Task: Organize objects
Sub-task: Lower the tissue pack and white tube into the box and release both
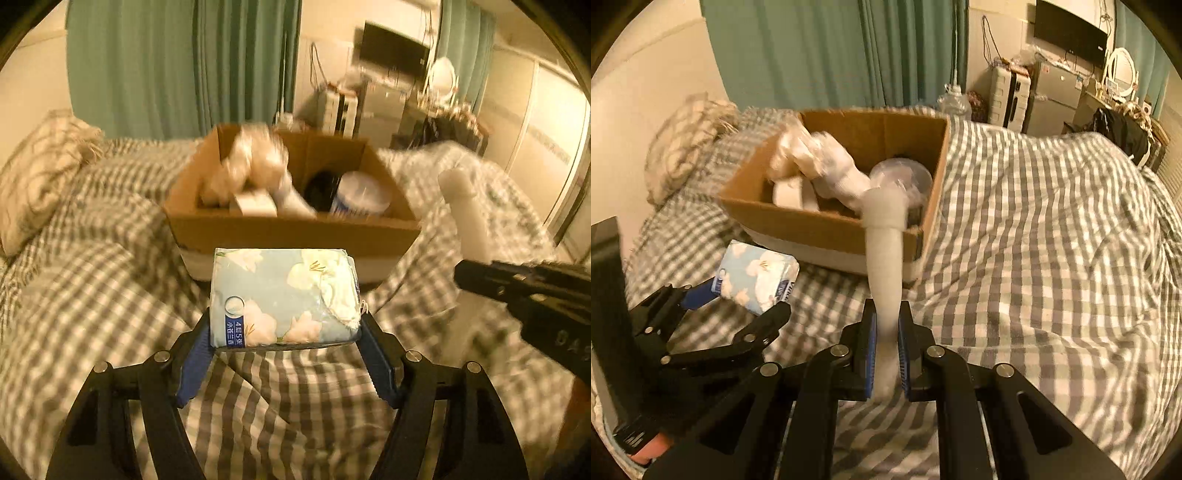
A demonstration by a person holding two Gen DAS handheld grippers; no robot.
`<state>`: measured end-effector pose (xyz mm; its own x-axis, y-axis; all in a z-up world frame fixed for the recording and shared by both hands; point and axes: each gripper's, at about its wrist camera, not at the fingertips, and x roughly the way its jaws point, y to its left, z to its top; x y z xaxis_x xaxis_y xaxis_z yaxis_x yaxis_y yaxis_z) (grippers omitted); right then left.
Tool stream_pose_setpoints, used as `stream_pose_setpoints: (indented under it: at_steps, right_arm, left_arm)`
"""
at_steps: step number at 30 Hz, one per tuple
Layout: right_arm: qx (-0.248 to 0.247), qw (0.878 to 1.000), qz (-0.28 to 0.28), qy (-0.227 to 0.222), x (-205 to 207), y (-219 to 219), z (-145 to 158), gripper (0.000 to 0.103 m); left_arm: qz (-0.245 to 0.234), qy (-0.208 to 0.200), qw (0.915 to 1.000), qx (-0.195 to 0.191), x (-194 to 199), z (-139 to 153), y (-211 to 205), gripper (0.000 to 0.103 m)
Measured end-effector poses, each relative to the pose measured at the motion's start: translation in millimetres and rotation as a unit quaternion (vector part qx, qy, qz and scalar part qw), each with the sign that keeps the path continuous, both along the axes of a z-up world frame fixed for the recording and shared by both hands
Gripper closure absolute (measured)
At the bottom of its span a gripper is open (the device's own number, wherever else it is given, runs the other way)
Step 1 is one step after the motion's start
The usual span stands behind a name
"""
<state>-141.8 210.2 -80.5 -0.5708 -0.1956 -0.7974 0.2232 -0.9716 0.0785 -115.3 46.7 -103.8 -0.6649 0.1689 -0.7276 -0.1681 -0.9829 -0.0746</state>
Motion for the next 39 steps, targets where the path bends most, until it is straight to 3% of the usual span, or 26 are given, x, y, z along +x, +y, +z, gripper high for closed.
stream_pose_setpoints:
  at_steps: [4, 13, 18, 23, 30, 35, 39]
  right_arm:
    - [-0.003, 0.999, 0.007, 0.04, 19, -4, 38, 0.093]
    - [0.014, 0.99, 0.029, 0.139, 37, -24, 129, 0.093]
    - [0.013, 0.983, 0.042, 0.176, 23, -28, 167, 0.093]
    - [0.004, 0.981, 0.051, 0.188, -9, -32, 186, 0.093]
    - [-0.001, 0.99, 0.048, 0.135, -81, -38, 153, 0.093]
    - [-0.008, 0.996, 0.049, 0.073, -124, -42, 98, 0.093]
    - [-0.025, 0.998, 0.05, 0.022, -151, -42, 52, 0.093]
  left_arm:
    - [0.001, 0.036, 0.9992, 0.016, 9, 44, 1, 0.029]
    - [-0.011, 0.116, 0.9932, -0.002, -2, 124, 4, 0.029]
    - [-0.007, 0.132, 0.9913, 0.006, -27, 146, -2, 0.029]
    - [-0.003, 0.139, 0.9903, 0.004, -61, 155, -2, 0.029]
    - [0.001, 0.115, 0.9934, -0.004, -109, 124, -1, 0.029]
    - [0.011, 0.066, 0.9976, -0.014, -140, 67, -2, 0.029]
    - [0.015, 0.044, 0.9987, -0.023, -155, 38, -2, 0.029]
